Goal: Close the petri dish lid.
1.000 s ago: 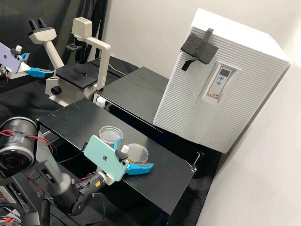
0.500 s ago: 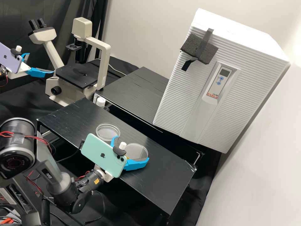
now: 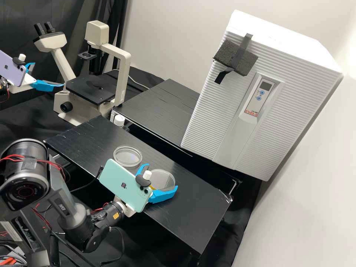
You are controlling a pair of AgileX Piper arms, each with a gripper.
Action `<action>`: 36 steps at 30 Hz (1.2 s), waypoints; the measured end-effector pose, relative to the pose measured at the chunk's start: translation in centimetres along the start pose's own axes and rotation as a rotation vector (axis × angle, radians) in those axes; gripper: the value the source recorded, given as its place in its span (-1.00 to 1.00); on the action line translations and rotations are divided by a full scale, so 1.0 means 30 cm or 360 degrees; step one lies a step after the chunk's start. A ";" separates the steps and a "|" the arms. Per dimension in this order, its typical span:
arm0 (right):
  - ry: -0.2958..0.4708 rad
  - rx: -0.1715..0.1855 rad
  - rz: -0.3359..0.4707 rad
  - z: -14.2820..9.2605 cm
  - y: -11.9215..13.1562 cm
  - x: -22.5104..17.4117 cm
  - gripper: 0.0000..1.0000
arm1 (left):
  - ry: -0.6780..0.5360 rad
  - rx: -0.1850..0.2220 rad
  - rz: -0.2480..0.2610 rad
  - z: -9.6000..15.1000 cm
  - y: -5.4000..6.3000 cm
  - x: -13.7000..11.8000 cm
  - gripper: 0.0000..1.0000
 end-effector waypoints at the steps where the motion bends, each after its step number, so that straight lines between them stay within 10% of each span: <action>1: -0.0001 0.0004 0.0001 0.000 -0.001 0.001 -1.00 | 0.0000 0.0000 0.0000 0.000 0.000 0.000 1.00; 18: 0.0032 0.0024 0.0028 -0.022 0.000 0.003 -1.00 | 0.0000 0.0000 0.0000 0.000 0.000 0.000 1.00; 36: 0.0557 0.0105 0.0059 -0.277 -0.072 -0.032 -1.00 | 0.0000 0.0000 0.0000 0.000 0.000 0.000 1.00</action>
